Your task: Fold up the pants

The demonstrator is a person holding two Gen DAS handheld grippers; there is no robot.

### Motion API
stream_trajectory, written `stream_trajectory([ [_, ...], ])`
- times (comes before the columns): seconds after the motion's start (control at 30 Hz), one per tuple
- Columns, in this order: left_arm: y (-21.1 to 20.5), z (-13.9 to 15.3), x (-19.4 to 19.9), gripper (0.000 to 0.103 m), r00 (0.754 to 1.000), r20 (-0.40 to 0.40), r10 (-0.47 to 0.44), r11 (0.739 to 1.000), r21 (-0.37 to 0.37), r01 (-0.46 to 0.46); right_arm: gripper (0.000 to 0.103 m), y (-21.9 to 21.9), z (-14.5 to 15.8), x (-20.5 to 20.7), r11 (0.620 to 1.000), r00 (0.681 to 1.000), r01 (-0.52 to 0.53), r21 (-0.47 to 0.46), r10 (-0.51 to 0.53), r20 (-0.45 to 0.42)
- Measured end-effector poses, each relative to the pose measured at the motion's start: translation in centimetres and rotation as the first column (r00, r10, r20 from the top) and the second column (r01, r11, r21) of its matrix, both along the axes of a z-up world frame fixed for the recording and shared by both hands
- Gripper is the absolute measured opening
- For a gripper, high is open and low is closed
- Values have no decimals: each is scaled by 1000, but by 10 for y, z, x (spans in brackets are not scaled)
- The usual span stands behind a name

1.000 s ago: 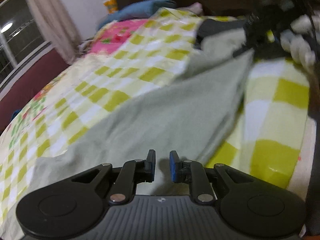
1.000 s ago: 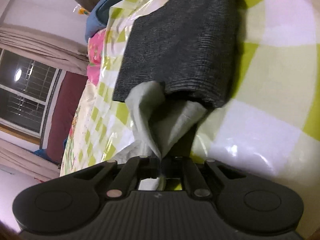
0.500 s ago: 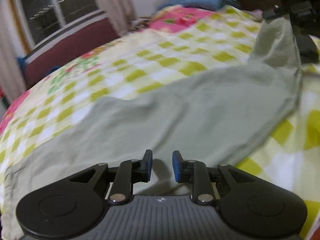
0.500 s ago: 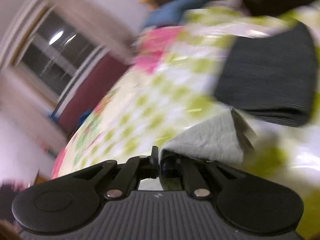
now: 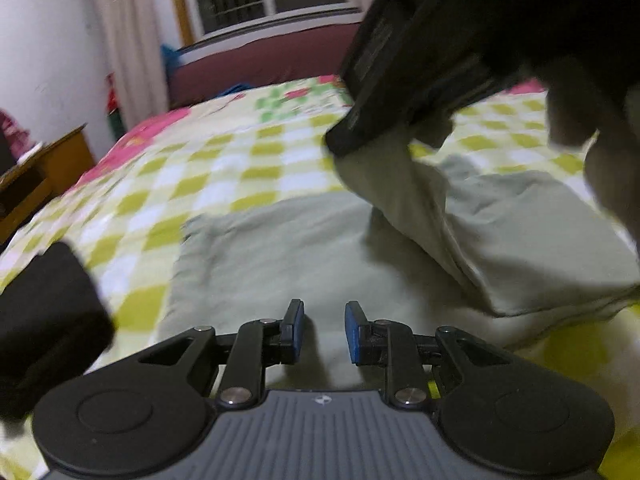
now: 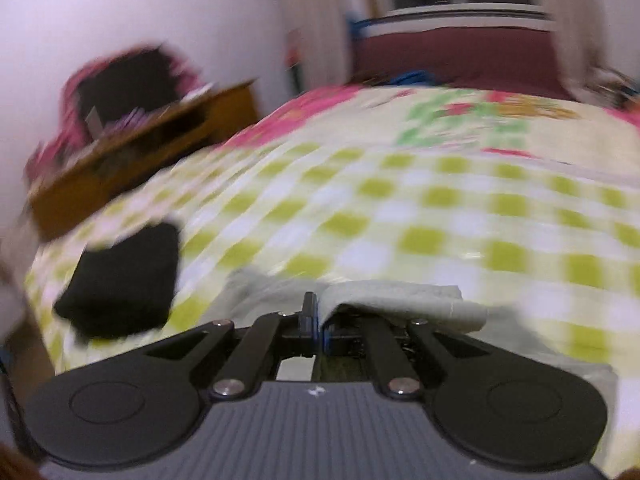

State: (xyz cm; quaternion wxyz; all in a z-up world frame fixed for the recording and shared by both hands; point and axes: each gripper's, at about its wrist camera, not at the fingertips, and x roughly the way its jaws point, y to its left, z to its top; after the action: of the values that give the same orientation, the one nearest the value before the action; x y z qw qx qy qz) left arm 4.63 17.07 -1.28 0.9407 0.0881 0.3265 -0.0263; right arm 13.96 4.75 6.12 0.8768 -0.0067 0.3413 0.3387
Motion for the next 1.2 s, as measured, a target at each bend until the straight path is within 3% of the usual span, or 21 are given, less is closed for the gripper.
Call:
stream_trajectory([
  [0.1,18,-5,-8,39,1000,-12,26,999,-30,-27,4,22,-10,-14,999,999,-45,-21,44,-15],
  [0.3,17,-9,-6,39,1000,1,15,998,-57,-15,4,19,-15,-1,999,997,33,1,-33,-70],
  [0.63,22,-11,-6,39,999,17,28,995,-93,-26,4,22,-11,8,999,999,43,9,-43,-31],
  [0.73,24,-11,-9,40,999,23,22,995,-99,-19,4,40,-9,3,1000,1000,2,-12,-2,24],
  [0.8,27,-12,-11,40,999,25,20,995,-97,-18,4,56,-10,-3,996,994,-62,-59,67,81],
  [0.9,34,-15,-16,46,999,19,26,993,-115,-24,4,85,-19,-23,961,958,-184,-205,221,180],
  [1.07,46,-17,-21,50,999,19,34,986,-166,-31,4,98,-35,-43,892,897,-216,-398,342,278],
  [1.1,45,-17,-21,50,999,20,33,986,-166,-29,4,95,-34,-42,891,900,-213,-402,339,275],
  [1.2,44,-16,-20,50,999,28,29,986,-162,-24,4,66,-22,-12,946,966,-133,-294,190,176],
])
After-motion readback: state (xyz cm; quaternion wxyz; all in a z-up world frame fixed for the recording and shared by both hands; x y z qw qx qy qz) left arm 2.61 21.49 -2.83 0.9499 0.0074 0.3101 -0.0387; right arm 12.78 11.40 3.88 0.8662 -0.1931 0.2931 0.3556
